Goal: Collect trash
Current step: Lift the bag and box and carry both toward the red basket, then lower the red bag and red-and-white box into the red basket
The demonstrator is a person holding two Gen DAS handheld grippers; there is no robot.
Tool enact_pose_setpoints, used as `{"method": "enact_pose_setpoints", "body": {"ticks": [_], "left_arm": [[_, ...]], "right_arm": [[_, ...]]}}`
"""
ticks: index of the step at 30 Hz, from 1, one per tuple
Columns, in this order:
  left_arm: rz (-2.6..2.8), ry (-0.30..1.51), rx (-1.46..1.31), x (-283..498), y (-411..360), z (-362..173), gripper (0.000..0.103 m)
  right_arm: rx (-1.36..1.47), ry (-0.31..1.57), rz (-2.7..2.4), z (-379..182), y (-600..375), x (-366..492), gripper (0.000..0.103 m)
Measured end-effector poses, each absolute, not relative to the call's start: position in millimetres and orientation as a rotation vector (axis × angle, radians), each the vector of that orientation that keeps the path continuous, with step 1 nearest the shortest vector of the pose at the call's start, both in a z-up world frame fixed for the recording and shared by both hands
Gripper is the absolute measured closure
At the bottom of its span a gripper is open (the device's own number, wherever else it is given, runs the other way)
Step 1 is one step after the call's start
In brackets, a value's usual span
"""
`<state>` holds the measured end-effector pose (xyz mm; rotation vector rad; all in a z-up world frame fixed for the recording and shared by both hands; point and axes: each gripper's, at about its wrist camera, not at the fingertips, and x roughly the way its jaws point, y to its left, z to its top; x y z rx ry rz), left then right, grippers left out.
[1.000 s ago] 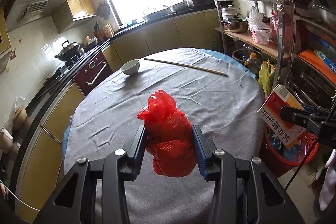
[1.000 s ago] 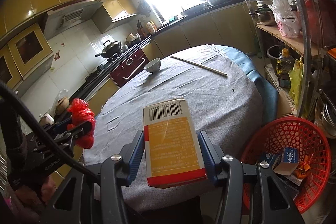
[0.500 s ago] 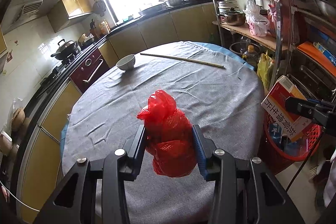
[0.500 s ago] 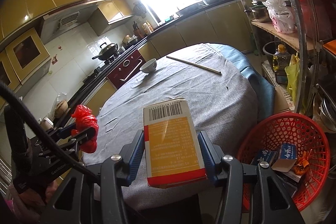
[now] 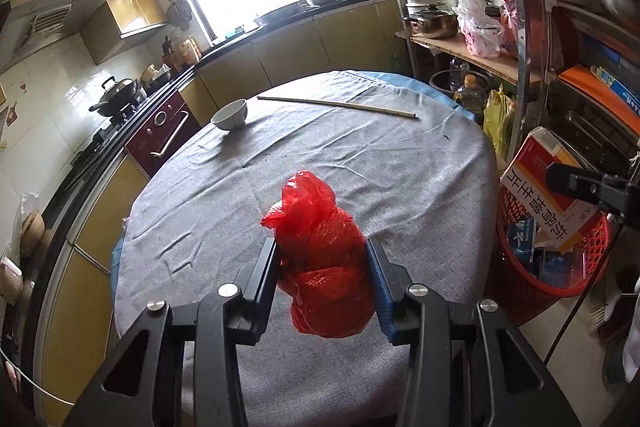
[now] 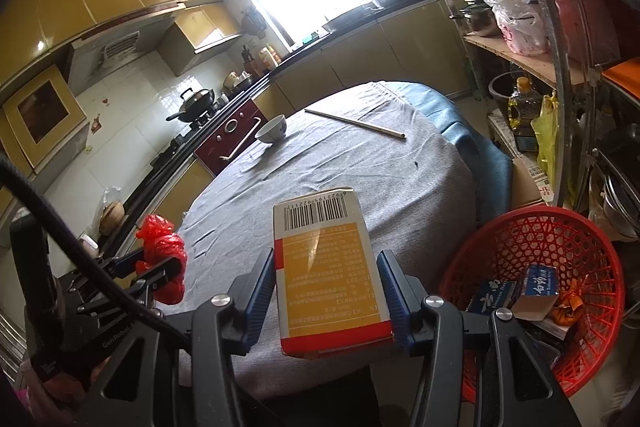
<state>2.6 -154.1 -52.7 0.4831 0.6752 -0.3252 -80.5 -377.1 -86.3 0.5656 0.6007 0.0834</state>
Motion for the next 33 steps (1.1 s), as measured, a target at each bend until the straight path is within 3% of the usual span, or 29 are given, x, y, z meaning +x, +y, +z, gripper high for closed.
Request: {"method": "enact_pose_setpoints", "body": {"ticks": [33], "left_arm": [[-0.443, 0.672, 0.655, -21.0, -225.8, -75.1, 0.058]], "right_arm": [[0.690, 0.557, -0.009, -105.6, -437.4, -120.2, 0.048]]}}
